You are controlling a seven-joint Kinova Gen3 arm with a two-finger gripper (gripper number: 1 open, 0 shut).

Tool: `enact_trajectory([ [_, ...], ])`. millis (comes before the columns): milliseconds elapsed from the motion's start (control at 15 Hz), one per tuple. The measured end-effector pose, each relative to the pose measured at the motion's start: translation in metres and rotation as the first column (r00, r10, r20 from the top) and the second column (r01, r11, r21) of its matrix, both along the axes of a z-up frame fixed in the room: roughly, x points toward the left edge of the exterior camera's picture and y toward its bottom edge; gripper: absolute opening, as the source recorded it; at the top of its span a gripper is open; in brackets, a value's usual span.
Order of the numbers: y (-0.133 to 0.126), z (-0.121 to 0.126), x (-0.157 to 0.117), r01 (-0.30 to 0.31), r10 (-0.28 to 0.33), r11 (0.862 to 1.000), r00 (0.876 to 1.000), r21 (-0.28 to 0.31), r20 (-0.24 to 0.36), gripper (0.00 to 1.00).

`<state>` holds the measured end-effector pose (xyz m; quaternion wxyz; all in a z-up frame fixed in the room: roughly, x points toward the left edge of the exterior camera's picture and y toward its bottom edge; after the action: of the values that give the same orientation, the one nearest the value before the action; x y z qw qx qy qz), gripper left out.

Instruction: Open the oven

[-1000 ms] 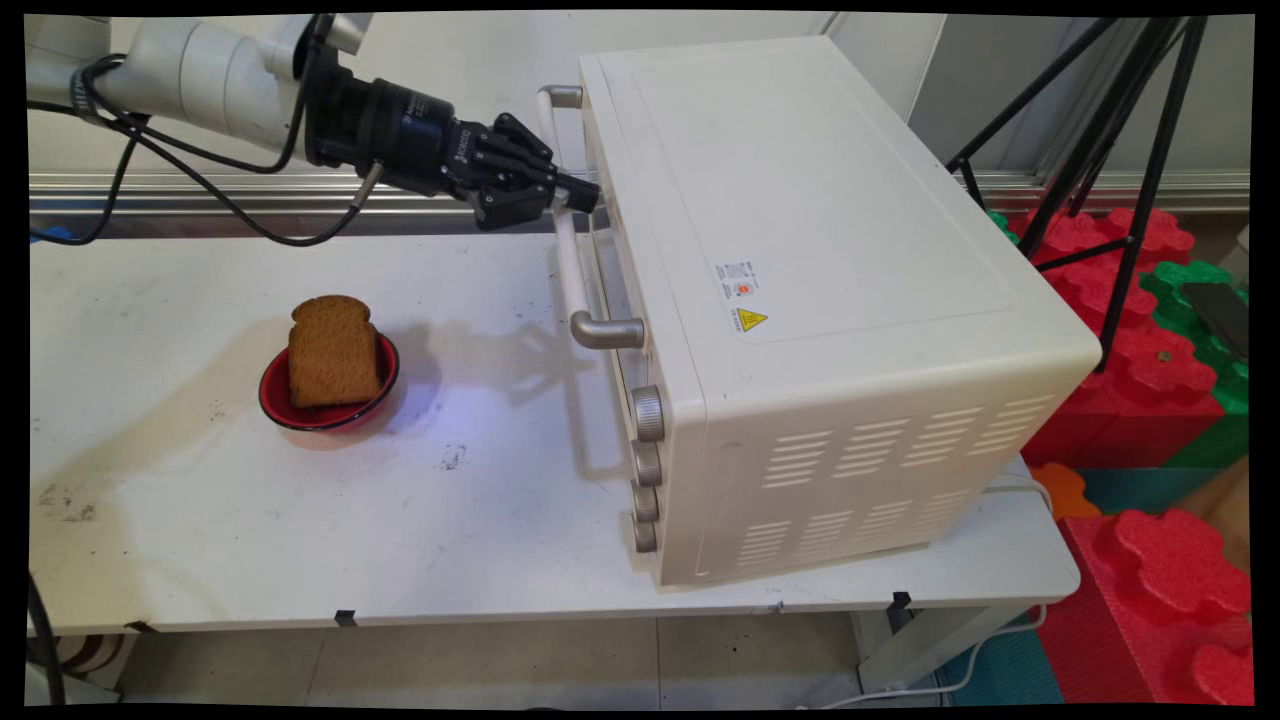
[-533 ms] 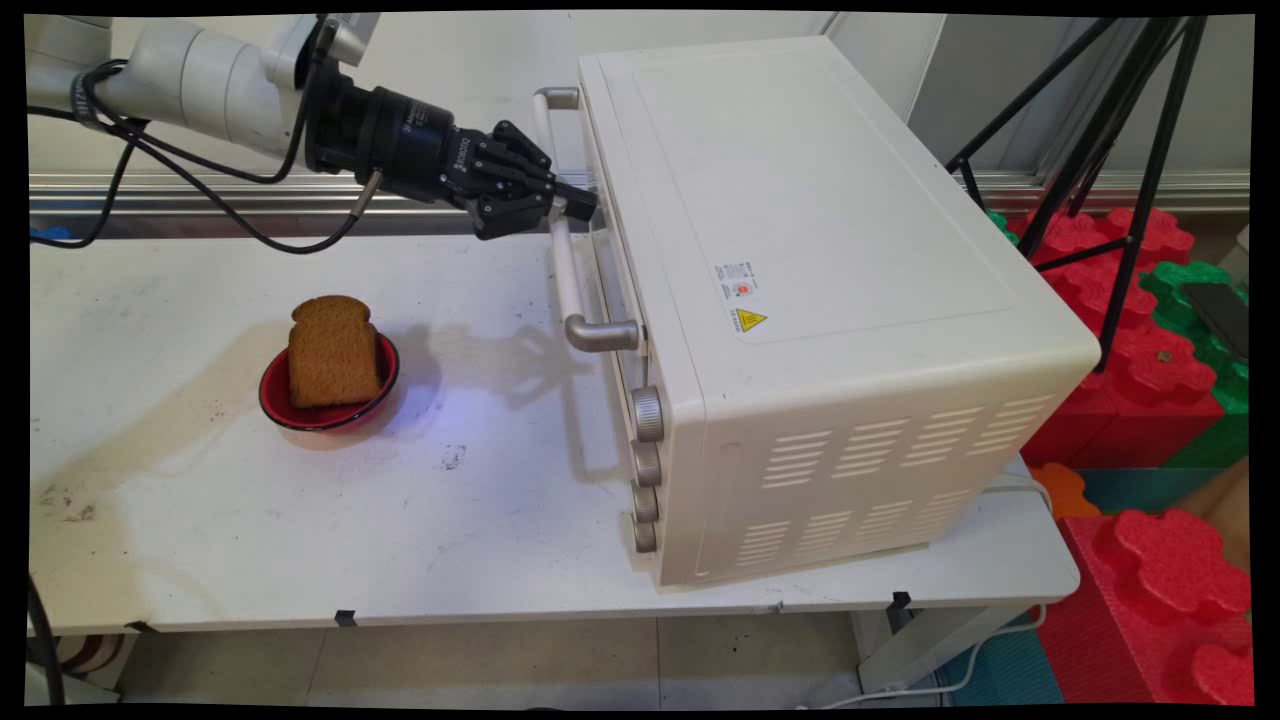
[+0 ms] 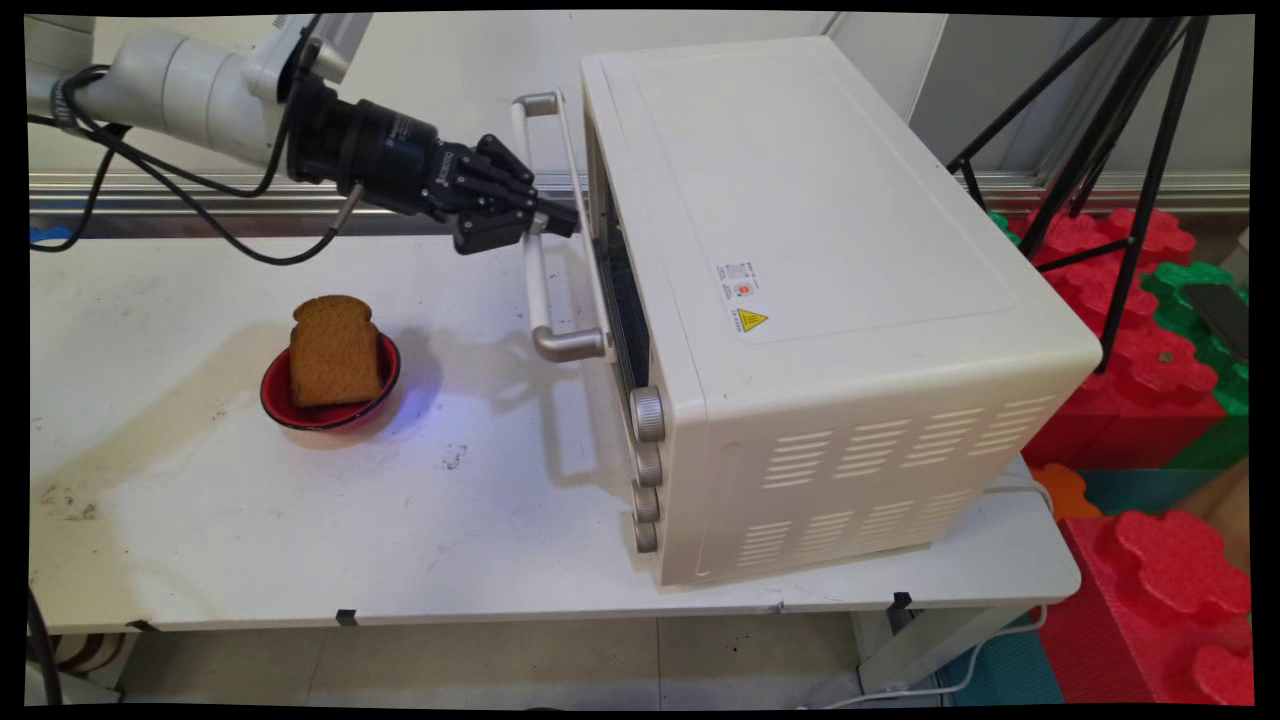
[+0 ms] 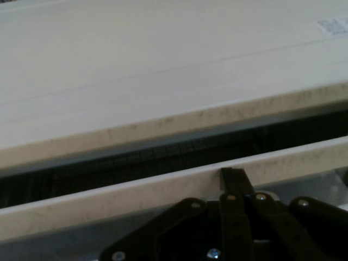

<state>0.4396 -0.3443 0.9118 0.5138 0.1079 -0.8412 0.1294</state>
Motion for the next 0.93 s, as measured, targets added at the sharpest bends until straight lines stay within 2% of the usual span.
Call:
enact_trajectory([
  [933, 0.021, -0.014, 0.040, 0.023, -0.025, 1.000, 0.995, 0.021, 0.094, 0.00],
])
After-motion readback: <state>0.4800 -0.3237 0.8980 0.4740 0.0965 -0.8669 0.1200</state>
